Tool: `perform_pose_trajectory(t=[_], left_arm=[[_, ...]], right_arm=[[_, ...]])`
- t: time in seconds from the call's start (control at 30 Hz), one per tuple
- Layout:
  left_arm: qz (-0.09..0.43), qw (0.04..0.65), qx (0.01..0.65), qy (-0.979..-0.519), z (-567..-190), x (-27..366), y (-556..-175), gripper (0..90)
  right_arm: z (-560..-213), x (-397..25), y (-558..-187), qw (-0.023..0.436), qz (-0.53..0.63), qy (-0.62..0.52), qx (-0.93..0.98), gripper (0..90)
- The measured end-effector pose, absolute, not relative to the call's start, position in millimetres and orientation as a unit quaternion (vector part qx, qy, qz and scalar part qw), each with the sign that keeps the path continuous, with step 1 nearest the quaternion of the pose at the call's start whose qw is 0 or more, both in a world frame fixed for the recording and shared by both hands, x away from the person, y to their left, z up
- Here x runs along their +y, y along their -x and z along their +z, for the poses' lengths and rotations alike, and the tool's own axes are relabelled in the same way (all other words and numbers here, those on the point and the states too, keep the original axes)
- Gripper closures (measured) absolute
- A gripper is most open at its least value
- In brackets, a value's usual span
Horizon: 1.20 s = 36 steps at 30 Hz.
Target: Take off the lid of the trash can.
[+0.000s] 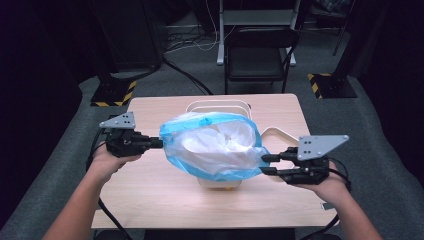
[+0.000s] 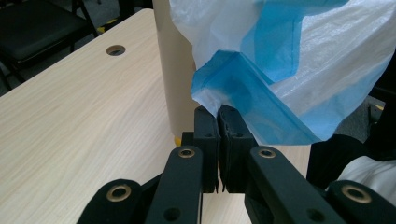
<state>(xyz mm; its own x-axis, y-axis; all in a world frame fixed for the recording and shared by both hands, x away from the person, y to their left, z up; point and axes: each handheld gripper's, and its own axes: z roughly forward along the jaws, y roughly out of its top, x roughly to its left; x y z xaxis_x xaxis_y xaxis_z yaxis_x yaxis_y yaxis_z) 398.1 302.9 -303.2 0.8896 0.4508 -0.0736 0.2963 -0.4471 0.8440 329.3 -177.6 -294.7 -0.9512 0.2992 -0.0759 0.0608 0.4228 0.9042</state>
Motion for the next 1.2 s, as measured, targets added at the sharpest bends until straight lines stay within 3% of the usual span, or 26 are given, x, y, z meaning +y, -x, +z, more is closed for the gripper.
perform_pose_trajectory(t=[0.2, 0.23, 0.43, 0.73, 0.97, 1.03, 1.2], left_arm=[[0.078, 0.479, 0.224, -0.845, -296, 309, -395, 78.2], [0.075, 0.484, 0.224, -0.843, -292, 310, -391, 74.4], [0.08, 0.481, 0.227, -0.843, -280, 315, -381, 56.7], [0.097, 0.494, 0.226, -0.834, -262, 304, -374, 37.1], [0.111, 0.501, 0.213, -0.832, -253, 279, -380, 37.5], [0.107, 0.503, 0.212, -0.831, -253, 277, -383, 42.6], [0.113, 0.497, 0.211, -0.834, -256, 271, -401, 66.4]], right_arm=[[-280, -185, -333, 0.151, 0.526, -0.133, 0.826, 59.5], [-275, -183, -339, 0.166, 0.523, -0.146, 0.823, 53.1], [-262, -171, -358, 0.177, 0.526, -0.157, 0.817, 45.4], [-256, -147, -372, 0.181, 0.521, -0.15, 0.821, 45.3], [-251, -141, -374, 0.184, 0.515, -0.144, 0.824, 53.7], [-251, -141, -375, 0.185, 0.515, -0.144, 0.825, 53.7], [-251, -140, -379, 0.193, 0.505, -0.143, 0.829, 71.1]])
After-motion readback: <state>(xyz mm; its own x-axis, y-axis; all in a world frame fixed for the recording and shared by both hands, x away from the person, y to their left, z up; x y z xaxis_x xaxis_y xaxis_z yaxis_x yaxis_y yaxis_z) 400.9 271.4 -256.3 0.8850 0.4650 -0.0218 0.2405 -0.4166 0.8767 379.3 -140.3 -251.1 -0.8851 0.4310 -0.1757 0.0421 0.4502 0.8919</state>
